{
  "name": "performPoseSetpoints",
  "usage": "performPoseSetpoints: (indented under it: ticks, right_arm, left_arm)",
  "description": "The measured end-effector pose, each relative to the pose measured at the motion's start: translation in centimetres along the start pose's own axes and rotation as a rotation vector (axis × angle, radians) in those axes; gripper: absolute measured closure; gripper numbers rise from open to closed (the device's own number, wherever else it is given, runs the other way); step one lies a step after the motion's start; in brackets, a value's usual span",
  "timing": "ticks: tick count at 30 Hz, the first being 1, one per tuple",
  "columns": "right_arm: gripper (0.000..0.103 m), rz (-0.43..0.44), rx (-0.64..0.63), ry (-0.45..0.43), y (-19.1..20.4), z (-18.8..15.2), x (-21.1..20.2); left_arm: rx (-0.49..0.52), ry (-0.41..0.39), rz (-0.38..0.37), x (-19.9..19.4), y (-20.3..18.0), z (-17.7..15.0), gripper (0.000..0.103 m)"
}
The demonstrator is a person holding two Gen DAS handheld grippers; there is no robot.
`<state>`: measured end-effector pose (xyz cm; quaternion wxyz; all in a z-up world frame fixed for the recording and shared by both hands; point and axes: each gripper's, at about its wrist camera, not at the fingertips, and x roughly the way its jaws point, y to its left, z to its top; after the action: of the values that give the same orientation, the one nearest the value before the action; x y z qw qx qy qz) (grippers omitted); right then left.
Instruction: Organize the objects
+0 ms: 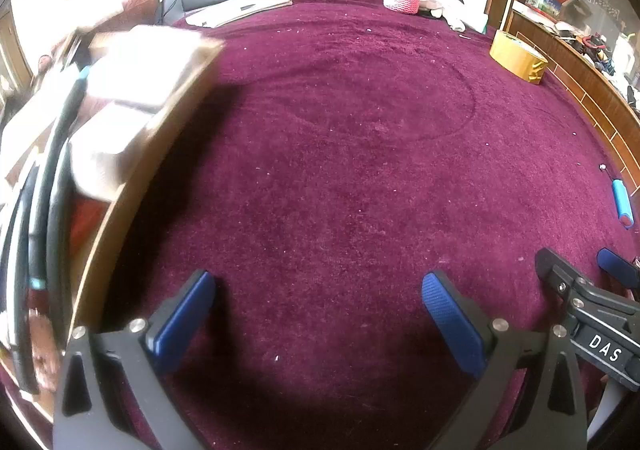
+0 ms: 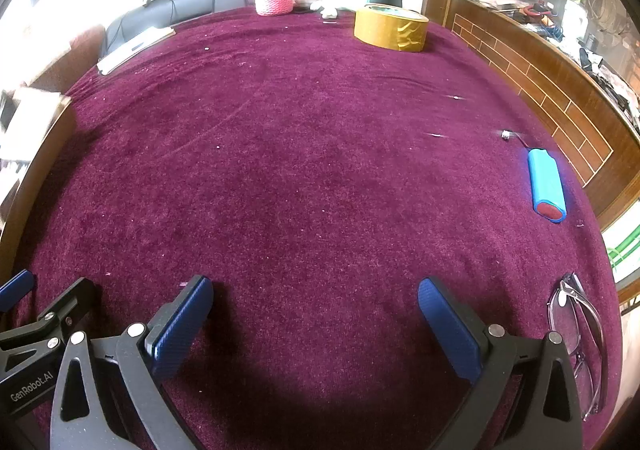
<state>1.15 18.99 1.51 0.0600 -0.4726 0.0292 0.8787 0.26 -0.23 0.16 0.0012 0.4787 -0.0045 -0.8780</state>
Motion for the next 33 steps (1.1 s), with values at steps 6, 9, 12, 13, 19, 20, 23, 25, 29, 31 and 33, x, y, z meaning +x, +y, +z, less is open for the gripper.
performPoseSetpoints:
  ticks: [6, 9, 12, 13, 19, 20, 23, 25, 29, 31, 33]
  right_arm:
    - [0.0, 0.0, 0.0, -0.001, -0.01, 0.01, 0.0]
    - [0.0, 0.0, 0.0, -0.001, -0.03, 0.02, -0.01]
    - [0.0, 0.0, 0.0, -0.001, -0.05, 0.02, -0.01]
    - [0.0, 0.0, 0.0, -0.001, -0.05, 0.02, -0.01]
    - [0.0, 0.0, 0.0, -0.001, -0.06, 0.02, 0.01]
    - [0.0, 0.0, 0.0, -0.002, -0.07, 0.02, 0.02]
    - [0.0, 0.0, 0.0, -0.002, -0.05, 0.0, -0.03]
    - [0.0, 0.0, 0.0, -0.002, -0.04, -0.04, -0.1]
    - [0.0, 0.0, 0.0, -0.002, 0.0, -0.12, -0.28]
    - [0.0, 0.0, 0.0, -0.002, 0.03, -0.17, -0.37]
    - [0.0, 0.0, 0.0, -0.002, 0.03, -0.18, -0.41]
  left_arm:
    - [0.0, 0.0, 0.0, -0.06, 0.04, -0.03, 0.0]
    - [0.0, -0.001, 0.0, -0.1, 0.08, -0.04, 0.0]
    - [0.0, 0.0, 0.0, -0.13, 0.1, -0.05, 0.0]
    - [0.0, 0.0, 0.0, -0.13, 0.11, -0.05, 0.0]
    - [0.0, -0.001, 0.0, -0.2, 0.15, -0.09, 0.0]
    - [0.0, -0.001, 0.0, -0.21, 0.17, -0.1, 0.0]
    - [0.0, -0.001, 0.0, -0.24, 0.19, -0.11, 0.0]
    - [0.0, -0.001, -0.001, -0.27, 0.21, -0.12, 0.0]
    - [0.0, -0.001, -0.001, -0.3, 0.25, -0.14, 0.0]
    - [0.0, -0.001, -0.001, -0.33, 0.24, -0.15, 0.0]
    - [-0.001, -0.001, -0.001, -0.33, 0.29, -0.17, 0.0]
